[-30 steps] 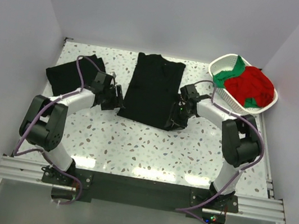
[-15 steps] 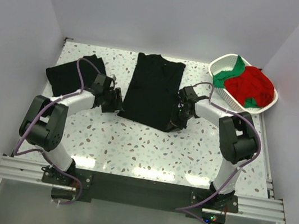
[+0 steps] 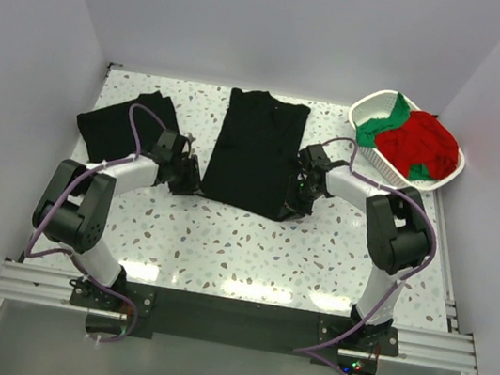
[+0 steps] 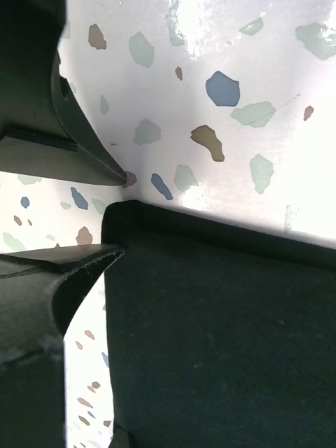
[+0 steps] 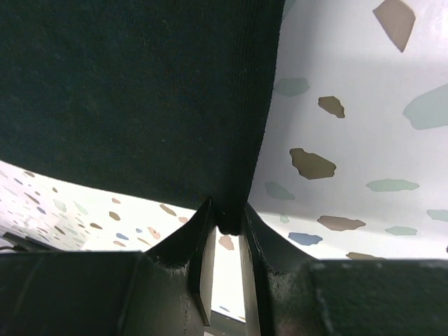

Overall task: Fold and stack the t-shirts
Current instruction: Fold the tshirt

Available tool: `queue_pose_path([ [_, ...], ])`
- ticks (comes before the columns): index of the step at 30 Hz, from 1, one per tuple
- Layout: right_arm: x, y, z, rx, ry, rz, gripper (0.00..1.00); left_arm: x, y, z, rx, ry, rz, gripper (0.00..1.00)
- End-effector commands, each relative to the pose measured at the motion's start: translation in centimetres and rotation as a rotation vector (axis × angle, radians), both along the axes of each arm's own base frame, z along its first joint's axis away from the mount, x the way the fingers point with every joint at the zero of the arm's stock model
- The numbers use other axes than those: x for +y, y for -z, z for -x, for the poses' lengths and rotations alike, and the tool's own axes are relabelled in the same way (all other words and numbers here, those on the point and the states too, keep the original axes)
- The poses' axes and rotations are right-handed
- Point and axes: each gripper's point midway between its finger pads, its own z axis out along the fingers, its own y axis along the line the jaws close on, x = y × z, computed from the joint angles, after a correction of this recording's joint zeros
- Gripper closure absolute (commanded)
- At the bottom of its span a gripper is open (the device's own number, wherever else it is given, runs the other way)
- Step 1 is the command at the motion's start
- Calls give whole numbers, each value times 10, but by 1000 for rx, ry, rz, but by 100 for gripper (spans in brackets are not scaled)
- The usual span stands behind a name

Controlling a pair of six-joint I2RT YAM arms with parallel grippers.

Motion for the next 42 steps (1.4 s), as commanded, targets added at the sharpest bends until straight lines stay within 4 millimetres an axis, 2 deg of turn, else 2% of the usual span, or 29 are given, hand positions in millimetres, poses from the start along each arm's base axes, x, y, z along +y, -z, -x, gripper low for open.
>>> queue_pose_path([
  [1,-3,3,-5,-12,-3,29,79,-4,3,-3,-14,5,24,57],
  [12,-3,3,-6,-12,-7,35,82,-17,12,6,-1,24,109,72],
  [15,-4,2,-6,-14,-6,36,86,-22,15,7,6,27,135,85],
  [16,-4,1,-6,-16,-7,39,91,-22,14,7,7,24,136,95],
  [17,-5,1,-6,-15,-10,46,94,-22,15,8,10,23,134,100],
  [19,-8,-3,-5,-14,-12,59,100,-21,7,4,-15,21,129,100],
  [24,-11,-18,-1,-20,-22,65,100,-18,-22,1,-77,20,117,100],
  [27,-17,-27,8,-12,-28,76,100,-23,-38,7,-99,39,126,100],
  [31,-30,-47,25,-28,-47,103,100,-31,-52,23,-108,70,125,100],
  [33,-37,-50,37,-9,-56,119,100,-35,-59,34,-107,84,119,100],
  [35,-42,-62,44,-30,-51,118,100,-37,-61,47,-88,91,103,100],
  [36,-45,-65,51,-21,-53,123,100,-38,-69,50,-104,94,107,100],
  [41,-59,-80,76,-17,-40,132,100,-34,-83,77,-77,93,95,100],
  [42,-62,-85,85,-16,-39,130,100,-33,-92,81,-95,93,102,100],
])
